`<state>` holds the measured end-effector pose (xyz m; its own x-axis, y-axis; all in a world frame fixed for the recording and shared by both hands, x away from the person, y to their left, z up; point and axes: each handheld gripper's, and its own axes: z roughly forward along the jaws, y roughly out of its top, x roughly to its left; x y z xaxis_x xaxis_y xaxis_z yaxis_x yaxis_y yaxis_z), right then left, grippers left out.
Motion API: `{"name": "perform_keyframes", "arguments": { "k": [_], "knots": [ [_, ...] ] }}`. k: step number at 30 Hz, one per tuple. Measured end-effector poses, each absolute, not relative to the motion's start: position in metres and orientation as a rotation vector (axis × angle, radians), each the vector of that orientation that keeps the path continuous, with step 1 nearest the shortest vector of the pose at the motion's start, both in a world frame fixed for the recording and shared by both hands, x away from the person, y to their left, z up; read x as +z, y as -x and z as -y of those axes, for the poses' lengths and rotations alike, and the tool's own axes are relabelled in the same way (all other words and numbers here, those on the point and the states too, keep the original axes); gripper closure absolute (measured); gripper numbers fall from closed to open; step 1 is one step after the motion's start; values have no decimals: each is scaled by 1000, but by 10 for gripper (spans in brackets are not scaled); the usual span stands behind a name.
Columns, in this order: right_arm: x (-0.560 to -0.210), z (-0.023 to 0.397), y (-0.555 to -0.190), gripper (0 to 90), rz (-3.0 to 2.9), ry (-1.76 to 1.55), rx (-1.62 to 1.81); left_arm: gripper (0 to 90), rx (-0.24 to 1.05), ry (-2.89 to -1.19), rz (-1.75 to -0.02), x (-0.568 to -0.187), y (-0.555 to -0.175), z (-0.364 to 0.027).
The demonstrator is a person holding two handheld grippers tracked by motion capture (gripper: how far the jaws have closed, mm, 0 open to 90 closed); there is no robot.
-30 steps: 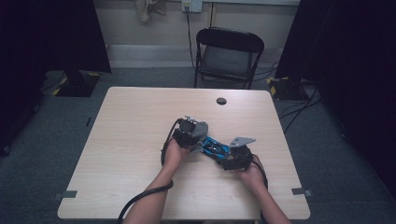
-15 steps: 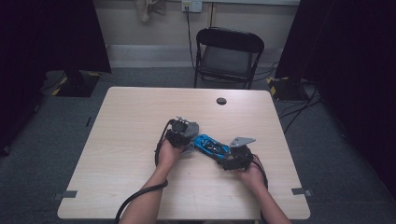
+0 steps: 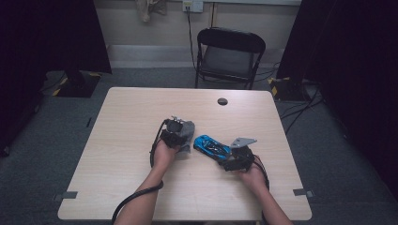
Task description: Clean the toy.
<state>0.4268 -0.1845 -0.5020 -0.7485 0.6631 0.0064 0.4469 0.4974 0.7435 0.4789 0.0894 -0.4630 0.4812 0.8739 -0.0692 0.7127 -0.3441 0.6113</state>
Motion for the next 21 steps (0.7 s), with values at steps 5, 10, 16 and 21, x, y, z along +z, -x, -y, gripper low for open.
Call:
{"name": "perform_keyframes", "arguments": {
  "k": [5,10,16,21],
  "knots": [
    [-502,185,-427,239,-2464,-938,1101,737,373,-2166,-1236,-450,-474,-77],
    [-502,185,-427,239,-2464,-938,1101,736,340,-2172,-1143,-433,-466,-57],
    [-502,185,-427,239,-2464,-938,1101,737,311,-2178,-1064,-426,-459,-37],
    [-502,185,-427,239,-2464,-938,1101,738,277,-2191,-1011,-428,-451,-19]
  ]
}}
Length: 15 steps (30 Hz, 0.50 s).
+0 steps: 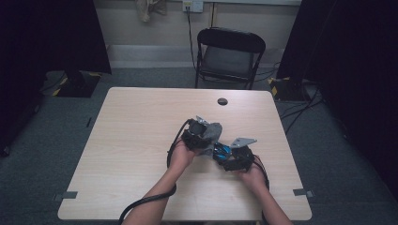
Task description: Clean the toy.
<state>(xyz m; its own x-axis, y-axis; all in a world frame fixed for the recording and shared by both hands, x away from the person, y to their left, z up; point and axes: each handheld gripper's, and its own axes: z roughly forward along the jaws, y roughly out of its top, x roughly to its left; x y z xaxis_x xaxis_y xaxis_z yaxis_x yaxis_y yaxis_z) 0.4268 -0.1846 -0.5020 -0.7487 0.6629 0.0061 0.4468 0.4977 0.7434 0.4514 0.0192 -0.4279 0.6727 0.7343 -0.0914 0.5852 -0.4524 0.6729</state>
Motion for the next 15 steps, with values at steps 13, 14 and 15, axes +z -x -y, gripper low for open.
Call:
{"name": "perform_keyframes", "arguments": {
  "k": [13,14,15],
  "knots": [
    [-502,185,-427,239,-2463,-938,1100,739,201,-2210,-916,-435,-436,10],
    [-502,185,-427,239,-2463,-938,1100,739,192,-2207,-914,-436,-435,12],
    [-502,185,-427,239,-2463,-939,1100,740,187,-2207,-909,-436,-434,13]
  ]
}}
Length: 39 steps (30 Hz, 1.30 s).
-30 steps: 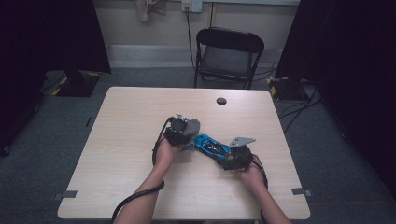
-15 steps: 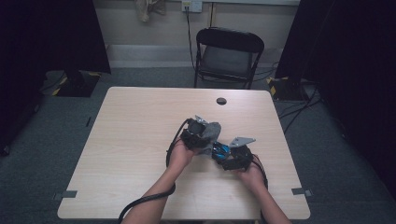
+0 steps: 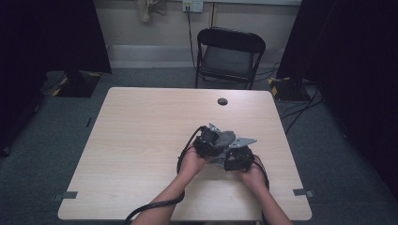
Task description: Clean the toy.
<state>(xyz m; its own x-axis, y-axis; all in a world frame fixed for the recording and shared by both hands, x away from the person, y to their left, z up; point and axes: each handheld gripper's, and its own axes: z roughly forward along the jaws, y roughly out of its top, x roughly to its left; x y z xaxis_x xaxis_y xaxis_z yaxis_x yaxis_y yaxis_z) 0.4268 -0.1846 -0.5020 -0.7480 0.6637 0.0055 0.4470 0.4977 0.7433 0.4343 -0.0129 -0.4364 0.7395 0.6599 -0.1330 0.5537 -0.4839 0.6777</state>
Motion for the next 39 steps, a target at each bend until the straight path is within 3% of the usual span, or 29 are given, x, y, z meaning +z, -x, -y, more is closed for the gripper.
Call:
{"name": "perform_keyframes", "arguments": {
  "k": [11,39],
  "knots": [
    [-502,185,-427,240,-2463,-937,1101,740,160,-2232,-889,-445,-432,23],
    [-502,185,-427,241,-2463,-937,1100,743,244,-2286,-871,-446,-431,25]
  ]
}}
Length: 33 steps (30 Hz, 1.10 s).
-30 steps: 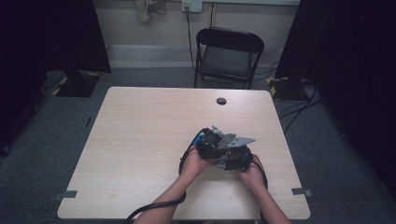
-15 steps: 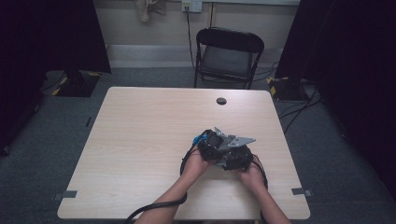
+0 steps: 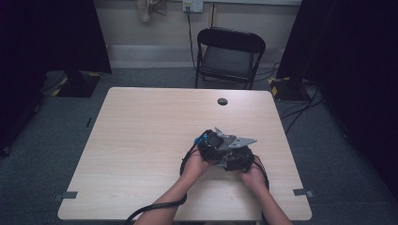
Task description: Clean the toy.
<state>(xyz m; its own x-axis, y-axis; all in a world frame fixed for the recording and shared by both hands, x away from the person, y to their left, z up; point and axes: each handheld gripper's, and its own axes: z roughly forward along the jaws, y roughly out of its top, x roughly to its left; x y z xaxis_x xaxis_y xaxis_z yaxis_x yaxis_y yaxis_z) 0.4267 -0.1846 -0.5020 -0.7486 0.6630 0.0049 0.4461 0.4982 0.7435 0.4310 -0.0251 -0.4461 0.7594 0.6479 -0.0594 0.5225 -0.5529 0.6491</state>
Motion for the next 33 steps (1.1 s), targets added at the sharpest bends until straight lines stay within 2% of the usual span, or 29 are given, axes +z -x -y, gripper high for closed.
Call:
{"name": "perform_keyframes", "arguments": {
  "k": [33],
  "knots": [
    [-502,185,-427,242,-2464,-935,1101,738,273,-2206,-1040,-444,-464,0]
  ]
}}
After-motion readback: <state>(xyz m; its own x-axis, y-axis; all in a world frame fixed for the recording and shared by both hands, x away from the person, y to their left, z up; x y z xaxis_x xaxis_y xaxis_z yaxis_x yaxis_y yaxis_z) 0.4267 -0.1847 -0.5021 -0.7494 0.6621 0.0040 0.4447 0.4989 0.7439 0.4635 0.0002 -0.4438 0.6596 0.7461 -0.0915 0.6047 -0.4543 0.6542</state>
